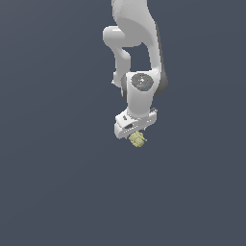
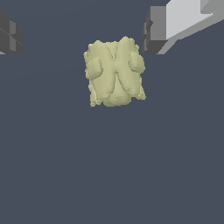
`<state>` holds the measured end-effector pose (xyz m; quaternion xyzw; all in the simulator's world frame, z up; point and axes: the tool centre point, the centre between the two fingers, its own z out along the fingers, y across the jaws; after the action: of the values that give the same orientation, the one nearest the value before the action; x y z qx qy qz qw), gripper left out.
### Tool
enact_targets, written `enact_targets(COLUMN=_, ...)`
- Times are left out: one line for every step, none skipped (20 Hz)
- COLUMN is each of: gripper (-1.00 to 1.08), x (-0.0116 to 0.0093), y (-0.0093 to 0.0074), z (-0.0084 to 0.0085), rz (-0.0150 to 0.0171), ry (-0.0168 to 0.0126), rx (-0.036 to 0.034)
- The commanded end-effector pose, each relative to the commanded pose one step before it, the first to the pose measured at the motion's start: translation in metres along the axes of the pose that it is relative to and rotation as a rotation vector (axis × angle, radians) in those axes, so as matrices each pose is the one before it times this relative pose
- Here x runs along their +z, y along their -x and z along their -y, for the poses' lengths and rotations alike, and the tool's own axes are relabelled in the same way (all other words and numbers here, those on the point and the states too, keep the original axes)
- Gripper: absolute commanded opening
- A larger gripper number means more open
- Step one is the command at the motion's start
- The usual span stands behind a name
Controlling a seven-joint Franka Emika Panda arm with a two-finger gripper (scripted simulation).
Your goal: Pick up the object and move it to a goal position.
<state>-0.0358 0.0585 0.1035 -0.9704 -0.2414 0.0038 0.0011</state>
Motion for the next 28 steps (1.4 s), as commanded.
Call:
enact_targets(gripper=1.00, x=0.00517, y=0.00027, z=0.01002, rz=-0.00294, ry=0.00252, rx=-0.06140)
enact_targets(gripper=1.00, x=0.00156, y=-0.00008, z=0.00315, rz=-0.00078, ry=0.00053, rx=-0.01831)
enact_targets(gripper=1.00, x=0.00134, y=-0.00010, z=0.00274, rz=-0.00070, ry=0.00043, rx=-0.01588)
enact_targets(gripper=1.00, x=0.00112, y=-0.00012, z=0.00233, rz=-0.00061, ry=0.00034, rx=-0.01346)
enact_targets(gripper=1.00, x=0.00091, y=-0.00011, z=0.00191, rz=-0.00051, ry=0.00027, rx=-0.01101)
enact_targets(gripper=1.00, x=0.00071, y=-0.00010, z=0.00150, rz=-0.00041, ry=0.00020, rx=-0.00859)
enact_targets(gripper=1.00, x=0.00050, y=-0.00007, z=0.00105, rz=-0.00029, ry=0.00014, rx=-0.00609)
enact_targets(gripper=1.00, x=0.00030, y=-0.00006, z=0.00066, rz=-0.00018, ry=0.00008, rx=-0.00371)
enact_targets(gripper=1.00, x=0.00010, y=-0.00001, z=0.00020, rz=-0.00006, ry=0.00003, rx=-0.00119)
enact_targets(gripper=1.00, x=-0.00041, y=0.00004, z=-0.00082, rz=0.00076, ry=-0.00058, rx=0.00701)
enact_targets(gripper=1.00, x=0.00034, y=0.00002, z=-0.00001, rz=0.00000, ry=0.00000, rx=0.00000)
enact_targets(gripper=1.00, x=0.00102, y=0.00006, z=-0.00004, rz=0.00000, ry=0.00000, rx=0.00000)
enact_targets(gripper=1.00, x=0.00169, y=0.00011, z=-0.00007, rz=0.00000, ry=0.00000, rx=0.00000)
enact_targets(gripper=1.00, x=0.00232, y=-0.00003, z=0.00025, rz=-0.00007, ry=0.00003, rx=-0.00069)
enact_targets(gripper=1.00, x=0.00299, y=0.00002, z=0.00023, rz=-0.00007, ry=0.00002, rx=-0.00069)
enact_targets(gripper=1.00, x=0.00364, y=0.00007, z=0.00021, rz=-0.00007, ry=0.00002, rx=-0.00069)
enact_targets(gripper=1.00, x=0.00428, y=0.00012, z=0.00018, rz=-0.00007, ry=0.00001, rx=-0.00069)
enact_targets(gripper=1.00, x=0.00490, y=0.00016, z=0.00016, rz=-0.00008, ry=0.00001, rx=-0.00069)
enact_targets(gripper=1.00, x=0.00547, y=0.00019, z=0.00013, rz=-0.00008, ry=0.00001, rx=-0.00069)
enact_targets(gripper=1.00, x=0.00523, y=0.00007, z=0.00027, rz=-0.00011, ry=0.00002, rx=-0.00097)
enact_targets(gripper=1.00, x=0.00458, y=0.00005, z=0.00013, rz=-0.00008, ry=0.00004, rx=-0.00069)
enact_targets(gripper=1.00, x=0.00396, y=0.00014, z=-0.00022, rz=0.00000, ry=0.00000, rx=0.00000)
enact_targets(gripper=1.00, x=0.00320, y=-0.00022, z=0.00027, rz=-0.00010, ry=0.00014, rx=-0.00096)
enact_targets(gripper=1.00, x=0.00261, y=-0.00005, z=-0.00022, rz=0.00000, ry=0.00000, rx=0.00000)
enact_targets(gripper=1.00, x=0.00196, y=-0.00011, z=-0.00020, rz=0.00000, ry=0.00000, rx=0.00000)
enact_targets(gripper=1.00, x=0.00135, y=-0.00013, z=-0.00017, rz=0.00000, ry=0.00000, rx=0.00000)
enact_targets(gripper=1.00, x=0.00067, y=-0.00026, z=0.00020, rz=-0.00004, ry=0.00037, rx=-0.00058)
enact_targets(gripper=1.00, x=0.00025, y=-0.00004, z=-0.00004, rz=0.00000, ry=0.00000, rx=0.00000)
